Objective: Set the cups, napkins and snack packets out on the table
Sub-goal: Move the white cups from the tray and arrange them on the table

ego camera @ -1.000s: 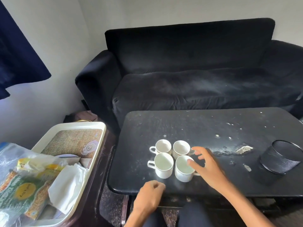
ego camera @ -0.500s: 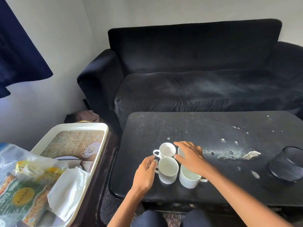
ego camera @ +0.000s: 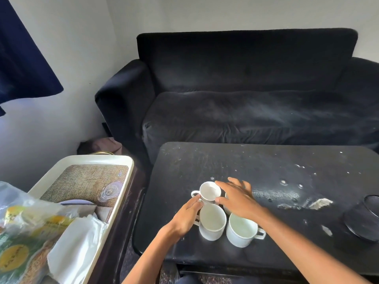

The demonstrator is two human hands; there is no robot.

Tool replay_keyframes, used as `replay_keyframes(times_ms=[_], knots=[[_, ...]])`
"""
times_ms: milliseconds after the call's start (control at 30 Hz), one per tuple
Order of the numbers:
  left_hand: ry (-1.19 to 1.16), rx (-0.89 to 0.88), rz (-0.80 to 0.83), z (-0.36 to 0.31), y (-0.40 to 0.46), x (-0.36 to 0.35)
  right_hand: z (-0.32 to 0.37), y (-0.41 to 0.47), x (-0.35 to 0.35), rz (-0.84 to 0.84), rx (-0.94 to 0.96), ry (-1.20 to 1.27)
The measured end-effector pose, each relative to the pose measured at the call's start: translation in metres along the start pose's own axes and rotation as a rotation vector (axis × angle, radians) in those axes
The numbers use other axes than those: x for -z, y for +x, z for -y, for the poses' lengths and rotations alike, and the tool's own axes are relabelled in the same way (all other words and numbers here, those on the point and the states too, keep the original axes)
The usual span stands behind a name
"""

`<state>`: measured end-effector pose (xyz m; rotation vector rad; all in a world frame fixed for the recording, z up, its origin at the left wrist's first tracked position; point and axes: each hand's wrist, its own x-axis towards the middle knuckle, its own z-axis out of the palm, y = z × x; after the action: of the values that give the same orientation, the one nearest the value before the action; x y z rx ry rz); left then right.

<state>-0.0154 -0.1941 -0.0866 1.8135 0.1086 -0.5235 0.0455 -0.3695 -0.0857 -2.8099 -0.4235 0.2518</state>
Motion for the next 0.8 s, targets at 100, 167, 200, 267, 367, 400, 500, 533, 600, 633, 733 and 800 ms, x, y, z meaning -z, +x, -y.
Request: replay_keyframes(times_ms=[100, 167, 200, 267, 367, 400, 500, 533, 600, 633, 733, 800], knots=[[-0.013, -0.008, 0.034, -0.006, 0.007, 0.004, 0.0, 0.012, 0.003, 0.006, 0.002, -0.015], [-0.011, -0.007, 0.033, -0.006, 0.016, 0.008, -0.001, 0.02, 0.006, 0.022, 0.003, 0.001], [-0.004, -0.003, 0.027, -0.007, 0.022, 0.01, -0.002, 0.025, 0.008, 0.034, 0.004, 0.021], [0.008, -0.014, 0.024, -0.009, 0.032, 0.013, -0.004, 0.035, 0.01, 0.052, 0.001, 0.092], [0.006, -0.011, -0.005, -0.012, 0.048, 0.013, -0.009, 0.05, 0.012, 0.077, -0.021, 0.292], [0.013, -0.01, -0.019, -0.012, 0.054, 0.013, -0.011, 0.054, 0.011, 0.081, -0.023, 0.363], [0.034, -0.028, -0.046, -0.011, 0.073, 0.012, -0.014, 0.068, 0.008, 0.066, -0.057, 0.531], [0.039, -0.036, -0.048, -0.011, 0.079, 0.01, -0.015, 0.072, 0.006, 0.054, -0.08, 0.594], [0.054, -0.028, -0.056, -0.012, 0.089, 0.009, -0.017, 0.081, 0.002, 0.007, -0.128, 0.718], [0.063, -0.019, -0.062, -0.013, 0.091, 0.009, -0.017, 0.084, 0.001, -0.022, -0.152, 0.771], [0.102, -0.029, -0.081, -0.016, 0.109, 0.007, -0.023, 0.1, -0.003, -0.065, -0.196, 0.875], [0.117, -0.044, -0.096, -0.02, 0.116, 0.007, -0.024, 0.107, -0.003, -0.069, -0.217, 0.919]])
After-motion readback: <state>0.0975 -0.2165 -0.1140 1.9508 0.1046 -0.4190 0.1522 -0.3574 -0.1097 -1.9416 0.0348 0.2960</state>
